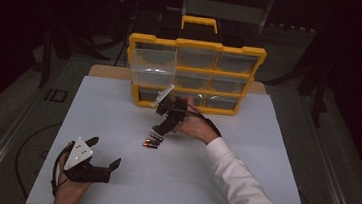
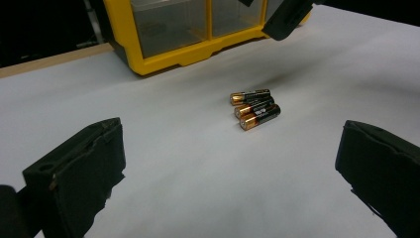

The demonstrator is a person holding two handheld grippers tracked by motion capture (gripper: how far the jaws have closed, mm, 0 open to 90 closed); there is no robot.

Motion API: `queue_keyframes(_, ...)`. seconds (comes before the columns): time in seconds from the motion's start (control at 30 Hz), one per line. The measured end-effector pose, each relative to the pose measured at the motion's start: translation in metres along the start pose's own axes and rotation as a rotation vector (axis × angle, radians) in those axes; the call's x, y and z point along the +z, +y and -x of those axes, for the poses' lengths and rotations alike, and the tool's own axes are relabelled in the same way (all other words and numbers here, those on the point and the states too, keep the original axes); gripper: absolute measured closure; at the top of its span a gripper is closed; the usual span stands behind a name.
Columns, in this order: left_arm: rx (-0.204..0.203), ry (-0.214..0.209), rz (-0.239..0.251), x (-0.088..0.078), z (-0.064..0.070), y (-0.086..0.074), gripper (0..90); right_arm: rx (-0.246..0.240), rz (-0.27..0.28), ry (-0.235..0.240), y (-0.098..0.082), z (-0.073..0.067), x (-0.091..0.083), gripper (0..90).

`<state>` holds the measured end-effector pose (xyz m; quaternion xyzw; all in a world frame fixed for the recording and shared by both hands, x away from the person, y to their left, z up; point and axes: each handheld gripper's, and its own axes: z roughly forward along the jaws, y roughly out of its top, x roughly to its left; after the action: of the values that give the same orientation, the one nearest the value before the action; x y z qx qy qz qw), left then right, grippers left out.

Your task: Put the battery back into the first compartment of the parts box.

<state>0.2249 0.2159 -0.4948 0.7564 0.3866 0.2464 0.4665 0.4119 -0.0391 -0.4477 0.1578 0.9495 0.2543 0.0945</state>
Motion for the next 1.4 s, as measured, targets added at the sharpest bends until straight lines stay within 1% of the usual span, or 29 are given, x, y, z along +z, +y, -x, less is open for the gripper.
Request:
queue_keyframes(0.03, -0.001, 0.000, 0.000, 0.000, 0.000, 0.000, 0.0, 0.004, -0.013, 0.007, 0.001, 0.000, 0.002, 13.3)
queue_keyframes(0.07, -0.001, 0.000, -0.001, 0.000, 0.000, 0.000, 0.0, -0.005, -0.023, 0.007, 0.001, 0.000, 0.003, 13.4)
queue_keyframes(0.17, -0.004, -0.001, 0.000, 0.000, 0.000, 0.000, 0.0, -0.009, -0.050, 0.013, 0.003, 0.000, 0.006, 13.7)
queue_keyframes(0.2, -0.004, -0.002, -0.001, 0.001, 0.000, 0.000, 0.0, -0.019, -0.064, 0.004, 0.004, 0.000, 0.007, 13.7)
queue_keyframes(0.27, -0.001, -0.002, 0.000, 0.000, 0.001, 0.000, 0.0, -0.009, -0.076, 0.011, 0.005, 0.000, 0.010, 13.9)
queue_keyframes(0.33, -0.001, -0.002, 0.000, 0.000, 0.001, 0.000, 0.0, -0.012, -0.081, 0.011, 0.005, 0.001, 0.012, 13.9)
queue_keyframes(0.37, -0.002, -0.001, -0.001, 0.000, 0.001, 0.000, 0.0, -0.011, -0.097, 0.013, 0.006, 0.001, 0.016, 14.8)
queue_keyframes(0.43, -0.001, -0.001, 0.000, 0.000, 0.000, 0.000, 0.0, -0.017, -0.110, 0.011, 0.006, 0.002, 0.019, 15.3)
queue_keyframes(0.53, -0.003, -0.001, -0.001, 0.000, 0.000, 0.000, 0.0, -0.018, -0.119, 0.015, 0.006, 0.002, 0.022, 16.0)
queue_keyframes(0.57, -0.002, -0.002, -0.002, 0.001, 0.001, 0.000, 0.0, -0.020, -0.130, 0.019, 0.006, 0.002, 0.024, 17.0)
queue_keyframes(0.63, -0.001, -0.002, -0.002, 0.001, 0.001, 0.000, 0.0, -0.015, -0.136, 0.017, 0.006, 0.002, 0.025, 17.2)
queue_keyframes(0.67, -0.002, -0.002, -0.003, 0.001, 0.001, 0.000, 0.0, -0.023, -0.142, 0.020, 0.006, 0.003, 0.027, 18.5)
queue_keyframes(0.8, -0.001, -0.002, -0.005, 0.001, 0.000, 0.000, 0.0, -0.023, -0.161, 0.017, 0.005, 0.003, 0.031, 19.1)
queue_keyframes(0.9, -0.001, -0.003, -0.005, 0.001, 0.000, 0.000, 0.0, -0.021, -0.176, 0.018, 0.004, 0.004, 0.034, 21.4)
queue_keyframes(1.03, 0.000, -0.004, -0.006, 0.001, 0.000, 0.000, 0.0, -0.021, -0.184, 0.023, 0.003, 0.005, 0.037, 24.0)
queue_keyframes(1.1, 0.002, -0.005, -0.008, 0.001, 0.000, 0.000, 0.0, -0.019, -0.187, 0.024, 0.003, 0.004, 0.038, 24.2)
queue_keyframes(1.13, 0.003, -0.005, -0.009, 0.002, 0.000, 0.000, 0.0, -0.022, -0.199, 0.025, 0.003, 0.003, 0.040, 24.4)
queue_keyframes(1.2, 0.003, -0.004, -0.009, 0.001, 0.000, 0.000, 0.0, -0.021, -0.204, 0.036, 0.003, 0.001, 0.043, 26.3)
queue_keyframes(1.27, 0.001, -0.004, -0.008, 0.001, 0.000, 0.000, 0.0, 0.000, -0.217, 0.036, 0.004, -0.001, 0.045, 30.9)
queue_keyframes(1.3, 0.001, -0.003, -0.008, 0.001, 0.001, 0.000, 0.0, -0.009, -0.212, 0.045, 0.004, -0.002, 0.047, 34.2)
queue_keyframes(1.33, 0.001, -0.003, -0.008, 0.001, 0.001, 0.000, 0.0, -0.009, -0.212, 0.045, 0.004, -0.002, 0.047, 34.2)
queue_keyframes(1.37, 0.000, -0.003, -0.007, 0.001, 0.000, 0.000, 0.0, -0.009, -0.220, 0.069, 0.005, -0.005, 0.050, 43.1)
queue_keyframes(1.4, 0.000, -0.003, -0.007, 0.001, 0.000, 0.000, 0.0, -0.009, -0.220, 0.069, 0.005, -0.005, 0.050, 43.1)
